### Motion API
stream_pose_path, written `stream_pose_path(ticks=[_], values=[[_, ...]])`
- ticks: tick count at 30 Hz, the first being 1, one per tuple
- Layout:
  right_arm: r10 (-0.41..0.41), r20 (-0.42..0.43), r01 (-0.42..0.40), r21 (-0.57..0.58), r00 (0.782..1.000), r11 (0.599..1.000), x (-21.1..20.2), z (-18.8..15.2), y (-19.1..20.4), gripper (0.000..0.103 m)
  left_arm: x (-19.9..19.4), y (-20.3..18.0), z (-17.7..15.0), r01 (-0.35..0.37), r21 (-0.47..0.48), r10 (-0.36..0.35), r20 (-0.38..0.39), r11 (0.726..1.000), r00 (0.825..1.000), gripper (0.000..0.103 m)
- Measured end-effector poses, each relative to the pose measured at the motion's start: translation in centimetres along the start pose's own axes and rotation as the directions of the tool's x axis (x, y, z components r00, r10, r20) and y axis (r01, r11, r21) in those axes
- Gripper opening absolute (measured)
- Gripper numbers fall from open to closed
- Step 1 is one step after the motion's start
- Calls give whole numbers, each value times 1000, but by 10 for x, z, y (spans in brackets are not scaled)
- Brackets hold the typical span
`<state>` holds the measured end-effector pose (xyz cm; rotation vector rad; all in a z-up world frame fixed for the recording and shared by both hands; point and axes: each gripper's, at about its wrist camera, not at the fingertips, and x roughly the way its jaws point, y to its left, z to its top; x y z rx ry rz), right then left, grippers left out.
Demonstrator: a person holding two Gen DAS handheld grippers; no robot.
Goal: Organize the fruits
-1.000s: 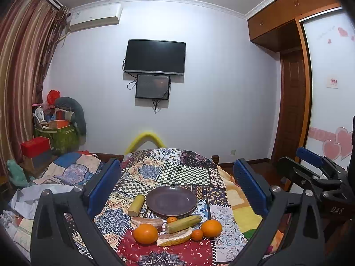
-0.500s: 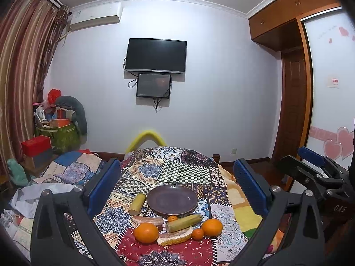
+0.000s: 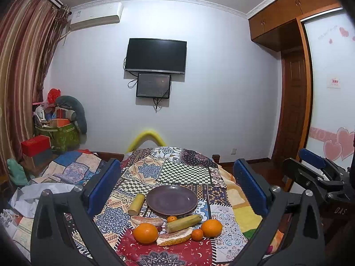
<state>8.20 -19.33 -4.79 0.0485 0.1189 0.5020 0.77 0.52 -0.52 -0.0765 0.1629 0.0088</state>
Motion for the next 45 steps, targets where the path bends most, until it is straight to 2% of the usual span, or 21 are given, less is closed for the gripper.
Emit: stream_pose_path(ticks=[18, 33, 40, 45], values=[[-2, -2, 2, 1, 1000, 1000, 0, -1, 1, 103, 2, -1, -2, 3, -3, -3, -2, 1000, 1000, 103], [-12, -43, 13, 15, 999, 1000, 15, -8, -3, 103, 14, 5, -8, -9, -6, 9, -30, 1000, 1000, 103], [-49, -135, 49, -3, 990, 999, 36, -29, -15, 103, 39, 20, -24, -39, 12, 41, -103, 999, 994, 103], [-60, -251, 67, 19, 966, 998, 58, -52, -31, 103, 68, 38, -42, -53, 1, 52, -197, 999, 979, 103]])
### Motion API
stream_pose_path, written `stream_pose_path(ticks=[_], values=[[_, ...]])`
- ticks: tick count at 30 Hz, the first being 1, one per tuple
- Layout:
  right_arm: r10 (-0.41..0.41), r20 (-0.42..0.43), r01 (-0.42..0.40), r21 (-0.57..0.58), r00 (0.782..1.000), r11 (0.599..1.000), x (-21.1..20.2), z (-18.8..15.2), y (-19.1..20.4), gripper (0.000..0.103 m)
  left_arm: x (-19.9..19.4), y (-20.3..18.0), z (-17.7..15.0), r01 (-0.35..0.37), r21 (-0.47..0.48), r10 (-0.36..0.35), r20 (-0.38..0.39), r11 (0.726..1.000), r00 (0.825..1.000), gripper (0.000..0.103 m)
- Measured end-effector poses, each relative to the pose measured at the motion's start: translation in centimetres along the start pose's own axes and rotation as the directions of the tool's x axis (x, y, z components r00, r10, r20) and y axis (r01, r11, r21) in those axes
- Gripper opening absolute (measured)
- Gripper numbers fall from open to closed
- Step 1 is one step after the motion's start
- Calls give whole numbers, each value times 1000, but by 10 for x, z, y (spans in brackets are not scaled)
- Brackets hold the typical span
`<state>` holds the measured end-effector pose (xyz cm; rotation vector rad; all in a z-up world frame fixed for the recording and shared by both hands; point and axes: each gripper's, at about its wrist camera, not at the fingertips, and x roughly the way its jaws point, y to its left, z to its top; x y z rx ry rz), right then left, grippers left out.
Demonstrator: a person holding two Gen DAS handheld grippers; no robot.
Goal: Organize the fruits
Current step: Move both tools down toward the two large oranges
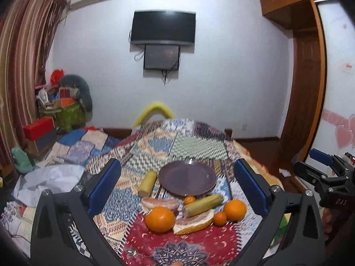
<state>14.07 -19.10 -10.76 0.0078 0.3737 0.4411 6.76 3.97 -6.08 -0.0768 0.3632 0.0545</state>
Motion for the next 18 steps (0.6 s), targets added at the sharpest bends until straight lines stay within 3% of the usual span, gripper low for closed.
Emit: stream_pose_path(ticks=[8, 18], values=[[-26, -170, 32, 30, 985, 999, 43, -22, -20, 103, 57, 27, -35, -29, -39, 21, -186, 999, 982, 103], [3, -349, 12, 39, 937, 999, 99, -55, -29, 103, 117, 45, -78, -42, -109, -3, -383, 993, 924, 94]])
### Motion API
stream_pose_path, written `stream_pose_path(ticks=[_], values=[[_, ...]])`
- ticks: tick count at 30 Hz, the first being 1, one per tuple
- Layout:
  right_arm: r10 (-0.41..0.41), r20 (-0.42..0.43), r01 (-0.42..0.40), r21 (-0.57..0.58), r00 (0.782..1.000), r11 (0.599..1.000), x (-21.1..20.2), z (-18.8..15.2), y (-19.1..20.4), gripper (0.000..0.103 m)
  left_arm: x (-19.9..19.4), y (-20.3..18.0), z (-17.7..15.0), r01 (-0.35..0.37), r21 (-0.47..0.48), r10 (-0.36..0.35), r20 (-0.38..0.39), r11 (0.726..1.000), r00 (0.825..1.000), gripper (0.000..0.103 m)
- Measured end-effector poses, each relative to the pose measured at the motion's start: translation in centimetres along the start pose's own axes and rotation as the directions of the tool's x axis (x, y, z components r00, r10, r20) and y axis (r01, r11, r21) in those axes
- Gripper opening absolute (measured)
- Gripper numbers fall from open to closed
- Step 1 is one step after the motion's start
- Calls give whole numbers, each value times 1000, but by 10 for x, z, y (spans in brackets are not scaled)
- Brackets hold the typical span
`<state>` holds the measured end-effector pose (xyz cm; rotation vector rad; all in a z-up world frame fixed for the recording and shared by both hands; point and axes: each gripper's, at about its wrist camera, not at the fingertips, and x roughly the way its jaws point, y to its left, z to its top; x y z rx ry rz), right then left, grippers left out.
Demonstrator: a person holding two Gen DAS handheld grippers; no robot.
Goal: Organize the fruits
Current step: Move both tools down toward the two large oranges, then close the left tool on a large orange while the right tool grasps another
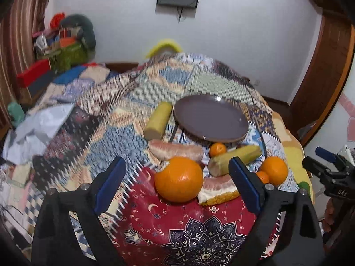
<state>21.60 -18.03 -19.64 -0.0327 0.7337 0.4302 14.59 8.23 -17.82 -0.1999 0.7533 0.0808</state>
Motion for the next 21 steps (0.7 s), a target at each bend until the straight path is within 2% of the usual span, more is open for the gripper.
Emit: stream_pose_path(ticks=[10, 17, 21], values=[[50, -104, -49, 13, 993, 999, 40, -10, -3, 102, 48, 4, -13, -1, -24, -2, -122, 1000, 992, 90], [70, -150, -70, 1, 986, 998, 55, -14, -3, 87, 68, 1, -17, -5, -4, 4, -155, 1000, 988, 87], [94, -145, -94, 10, 985, 996, 57, -13, -4, 86, 78, 0, -16, -2, -1, 2, -168, 1000, 986, 85]])
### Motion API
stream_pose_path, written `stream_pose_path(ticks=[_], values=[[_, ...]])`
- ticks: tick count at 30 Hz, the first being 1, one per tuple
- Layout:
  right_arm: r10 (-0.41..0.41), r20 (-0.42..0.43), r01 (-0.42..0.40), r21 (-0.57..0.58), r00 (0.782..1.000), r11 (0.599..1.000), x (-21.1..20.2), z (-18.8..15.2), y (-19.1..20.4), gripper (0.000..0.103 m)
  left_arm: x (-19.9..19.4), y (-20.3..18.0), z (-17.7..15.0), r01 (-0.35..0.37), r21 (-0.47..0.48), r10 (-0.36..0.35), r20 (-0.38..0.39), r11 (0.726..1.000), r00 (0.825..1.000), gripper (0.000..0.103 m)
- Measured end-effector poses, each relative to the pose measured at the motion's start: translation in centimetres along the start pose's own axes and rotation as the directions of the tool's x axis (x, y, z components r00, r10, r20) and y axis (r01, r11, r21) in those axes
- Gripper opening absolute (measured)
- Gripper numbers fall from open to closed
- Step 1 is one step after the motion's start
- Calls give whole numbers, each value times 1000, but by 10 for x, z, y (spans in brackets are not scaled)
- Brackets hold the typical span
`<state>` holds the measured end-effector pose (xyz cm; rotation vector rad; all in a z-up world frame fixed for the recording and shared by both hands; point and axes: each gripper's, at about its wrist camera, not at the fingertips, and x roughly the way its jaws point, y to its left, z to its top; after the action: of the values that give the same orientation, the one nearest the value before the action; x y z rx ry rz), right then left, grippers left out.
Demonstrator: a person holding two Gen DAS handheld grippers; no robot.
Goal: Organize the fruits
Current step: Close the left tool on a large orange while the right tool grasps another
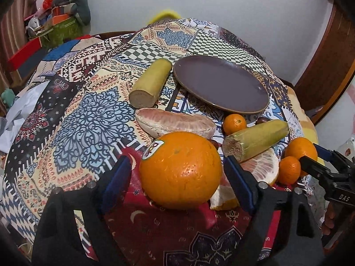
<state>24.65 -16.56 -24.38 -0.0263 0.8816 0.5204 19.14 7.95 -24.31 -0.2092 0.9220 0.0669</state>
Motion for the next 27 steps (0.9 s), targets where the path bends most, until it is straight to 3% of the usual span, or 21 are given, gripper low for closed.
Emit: stream_pose_path(ticks=[7, 17, 27], values=[[92, -10, -92, 15, 996, 996, 1, 0, -2, 64, 6, -1, 2, 0, 6, 1, -8, 1000, 1000, 70], [72, -1, -72, 10, 997, 997, -3, 2, 1, 62, 2, -5, 4, -2, 12, 2, -17, 1000, 1000, 68], [43, 73, -43, 0, 996, 999, -22, 23, -2, 62, -29, -18, 26, 10, 46, -14, 86, 999, 996, 68]])
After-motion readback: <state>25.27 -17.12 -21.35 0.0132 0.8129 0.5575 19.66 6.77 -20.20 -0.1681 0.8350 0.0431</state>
